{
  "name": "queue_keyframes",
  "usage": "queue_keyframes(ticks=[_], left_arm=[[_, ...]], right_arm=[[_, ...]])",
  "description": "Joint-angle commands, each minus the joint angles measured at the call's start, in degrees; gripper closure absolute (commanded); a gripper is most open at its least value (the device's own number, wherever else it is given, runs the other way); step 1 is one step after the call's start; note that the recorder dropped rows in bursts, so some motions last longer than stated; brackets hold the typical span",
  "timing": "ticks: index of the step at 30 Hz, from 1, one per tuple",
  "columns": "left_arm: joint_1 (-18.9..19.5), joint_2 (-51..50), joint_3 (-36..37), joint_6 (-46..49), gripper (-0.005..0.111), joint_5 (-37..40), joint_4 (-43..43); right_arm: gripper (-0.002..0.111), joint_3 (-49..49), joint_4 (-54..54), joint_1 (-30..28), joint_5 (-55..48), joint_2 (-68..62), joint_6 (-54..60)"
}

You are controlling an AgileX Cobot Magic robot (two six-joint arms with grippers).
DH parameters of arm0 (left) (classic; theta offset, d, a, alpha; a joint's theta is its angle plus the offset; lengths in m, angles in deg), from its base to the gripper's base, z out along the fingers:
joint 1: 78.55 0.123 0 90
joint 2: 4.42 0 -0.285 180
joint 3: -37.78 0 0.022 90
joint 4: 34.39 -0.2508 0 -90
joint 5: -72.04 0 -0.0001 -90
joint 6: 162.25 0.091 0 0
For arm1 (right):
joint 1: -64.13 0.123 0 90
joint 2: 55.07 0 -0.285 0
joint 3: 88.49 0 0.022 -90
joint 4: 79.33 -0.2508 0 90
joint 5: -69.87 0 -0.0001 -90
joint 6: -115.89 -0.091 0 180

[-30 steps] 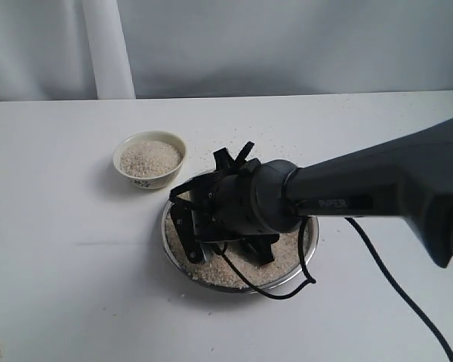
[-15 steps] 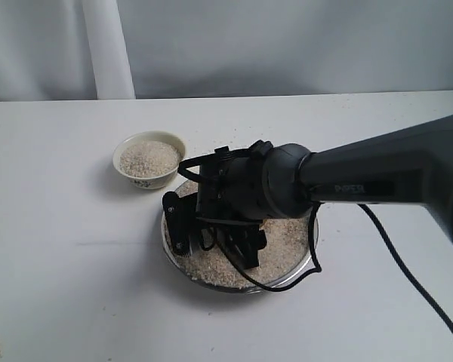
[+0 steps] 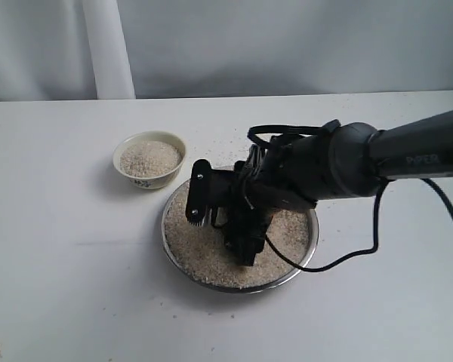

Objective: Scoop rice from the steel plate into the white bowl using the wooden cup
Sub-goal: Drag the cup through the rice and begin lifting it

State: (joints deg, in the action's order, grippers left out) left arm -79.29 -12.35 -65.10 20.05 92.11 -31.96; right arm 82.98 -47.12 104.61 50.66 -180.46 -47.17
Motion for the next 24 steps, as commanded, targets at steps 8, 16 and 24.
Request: queue_keyframes(ticks=[8, 16, 24], left_arm=[[-0.15, 0.14, 0.09, -0.22, 0.107, -0.33, -0.02], [-0.15, 0.14, 0.09, -0.22, 0.107, -0.33, -0.02], [-0.15, 0.14, 0.09, -0.22, 0.107, -0.33, -0.02]], right_arm=[[0.108, -8.23, -12.45, -3.88, 16.22, 8.02, -0.71], [0.108, -8.23, -15.06, -3.88, 16.59, 12.86, -0.71], [0.108, -8.23, -16.56, -3.88, 17.1, 17.1, -0.96]])
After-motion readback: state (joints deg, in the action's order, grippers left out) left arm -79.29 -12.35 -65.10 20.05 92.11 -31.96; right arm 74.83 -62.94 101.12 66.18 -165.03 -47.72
